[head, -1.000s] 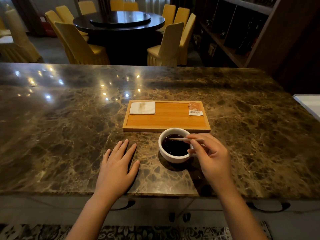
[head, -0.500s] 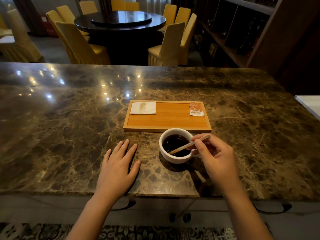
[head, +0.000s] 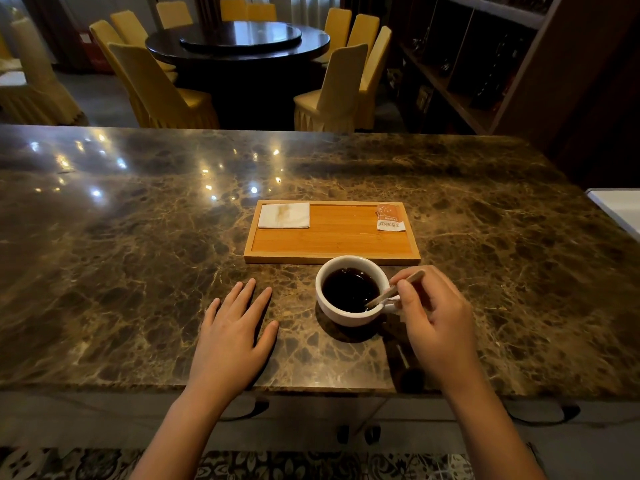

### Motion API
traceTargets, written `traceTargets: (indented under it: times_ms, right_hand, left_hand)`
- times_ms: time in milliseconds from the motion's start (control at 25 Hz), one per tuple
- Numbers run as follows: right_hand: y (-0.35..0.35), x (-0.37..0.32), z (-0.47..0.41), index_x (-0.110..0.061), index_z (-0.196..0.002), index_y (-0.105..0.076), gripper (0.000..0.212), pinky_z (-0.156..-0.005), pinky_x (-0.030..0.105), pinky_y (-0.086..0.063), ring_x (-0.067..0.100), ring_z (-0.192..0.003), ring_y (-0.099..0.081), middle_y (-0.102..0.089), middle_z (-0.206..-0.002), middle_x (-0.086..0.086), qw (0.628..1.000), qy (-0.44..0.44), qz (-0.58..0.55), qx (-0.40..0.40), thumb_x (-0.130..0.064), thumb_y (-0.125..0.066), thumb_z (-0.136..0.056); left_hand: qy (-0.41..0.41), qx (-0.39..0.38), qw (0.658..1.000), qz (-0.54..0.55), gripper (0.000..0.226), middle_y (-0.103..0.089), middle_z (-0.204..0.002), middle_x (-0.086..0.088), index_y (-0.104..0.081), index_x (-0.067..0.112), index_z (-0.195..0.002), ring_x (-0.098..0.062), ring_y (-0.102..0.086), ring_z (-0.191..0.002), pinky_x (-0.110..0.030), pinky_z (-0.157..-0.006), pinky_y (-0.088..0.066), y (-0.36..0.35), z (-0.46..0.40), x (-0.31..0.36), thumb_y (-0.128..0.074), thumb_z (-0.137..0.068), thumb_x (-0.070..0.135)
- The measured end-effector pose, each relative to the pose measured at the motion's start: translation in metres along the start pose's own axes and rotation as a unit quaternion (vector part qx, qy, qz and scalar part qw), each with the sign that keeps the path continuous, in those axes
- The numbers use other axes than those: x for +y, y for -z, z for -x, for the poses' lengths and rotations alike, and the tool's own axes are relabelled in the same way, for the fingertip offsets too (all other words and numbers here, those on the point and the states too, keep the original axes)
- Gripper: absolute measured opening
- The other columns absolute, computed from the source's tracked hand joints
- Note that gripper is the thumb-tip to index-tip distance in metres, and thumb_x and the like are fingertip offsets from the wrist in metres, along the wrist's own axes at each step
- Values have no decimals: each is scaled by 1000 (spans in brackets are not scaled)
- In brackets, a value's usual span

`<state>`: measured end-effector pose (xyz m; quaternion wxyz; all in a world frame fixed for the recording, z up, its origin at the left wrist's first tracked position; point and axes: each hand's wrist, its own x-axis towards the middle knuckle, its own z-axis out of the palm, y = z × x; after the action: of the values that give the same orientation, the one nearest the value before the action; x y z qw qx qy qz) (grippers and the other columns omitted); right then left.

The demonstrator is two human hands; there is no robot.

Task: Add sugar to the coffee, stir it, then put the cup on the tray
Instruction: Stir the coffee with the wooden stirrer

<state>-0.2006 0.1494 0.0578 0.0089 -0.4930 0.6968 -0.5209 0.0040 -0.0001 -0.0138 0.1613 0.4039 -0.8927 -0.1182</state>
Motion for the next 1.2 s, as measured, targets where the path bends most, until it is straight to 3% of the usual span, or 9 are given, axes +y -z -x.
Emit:
traceTargets:
  times_ms: [120,280,400,520,680,840,920,1080,1200]
  right_hand:
    - [1,1,0,-26,-86,-63,16,-60,12,-52,5,-75,-67,-68,-80,-5,983,-115,-142,10,-15,-52,-91]
    - [9,7,-7,-23,-92,-65,15,-60,19,-56,8,-73,-69,-69,-82,-4,977,-145,-145,60,-15,-52,-90]
    - [18,9,-16,-22,-92,-65,14,-63,24,-58,8,-74,-68,-68,-83,-5,984,-130,-101,74,-17,-52,-91]
    - [26,6,-27,-26,-89,-63,15,-62,21,-57,8,-73,-67,-67,-82,-6,990,-104,-61,78,-17,-51,-91]
    - [32,-1,-41,-23,-92,-63,12,-64,29,-58,9,-77,-66,-66,-83,-3,997,-50,23,60,-18,-51,-91]
    - [36,-13,-61,-29,-87,-63,18,-60,12,-54,4,-75,-69,-68,-83,-7,995,-48,-85,16,-13,-54,-90]
    - [36,-14,-77,-24,-89,-66,15,-61,14,-54,6,-76,-70,-69,-83,-5,991,-42,-124,-2,-13,-55,-90]
    - [11,-5,-109,-16,-99,-65,14,-65,15,-55,5,-80,-68,-69,-87,-2,993,2,-97,-61,-15,-56,-89]
    - [-20,2,-131,-5,-100,-67,16,-69,24,-58,15,-82,-69,-70,-91,10,989,102,-45,-93,-9,-59,-87]
  left_hand:
    - [0,1,1000,1,53,-20,-152,0,-24,32,-139,-6,-1,-136,-41,-114,-6,0,-1,1,-37,-90,45]
    - [-1,4,1000,1,52,-20,-152,1,-24,31,-139,-5,-1,-135,-40,-113,-5,0,-1,0,-36,-91,46]
    - [-2,3,1000,-1,52,-19,-152,1,-23,32,-139,-5,0,-135,-40,-113,-5,0,-1,0,-35,-91,47]
    - [-2,2,1000,-3,52,-19,-153,0,-22,32,-139,-6,1,-135,-39,-113,-4,0,-1,1,-35,-91,46]
    - [0,1,1000,3,53,-19,-153,1,-23,31,-139,-6,0,-135,-40,-114,-5,2,0,2,-37,-90,45]
    - [2,0,1000,0,53,-17,-153,2,-22,32,-140,-4,2,-135,-37,-113,-2,3,0,4,-36,-90,45]
    - [4,-1,1000,1,53,-17,-153,2,-22,32,-140,-4,2,-136,-37,-113,-2,4,0,4,-37,-91,45]
    - [8,-3,1000,0,53,-16,-153,3,-21,33,-140,-4,1,-136,-37,-114,-3,4,0,4,-36,-91,46]
    - [13,-4,1000,-1,53,-16,-153,4,-21,34,-140,-4,1,-137,-36,-114,-1,4,0,5,-36,-91,46]
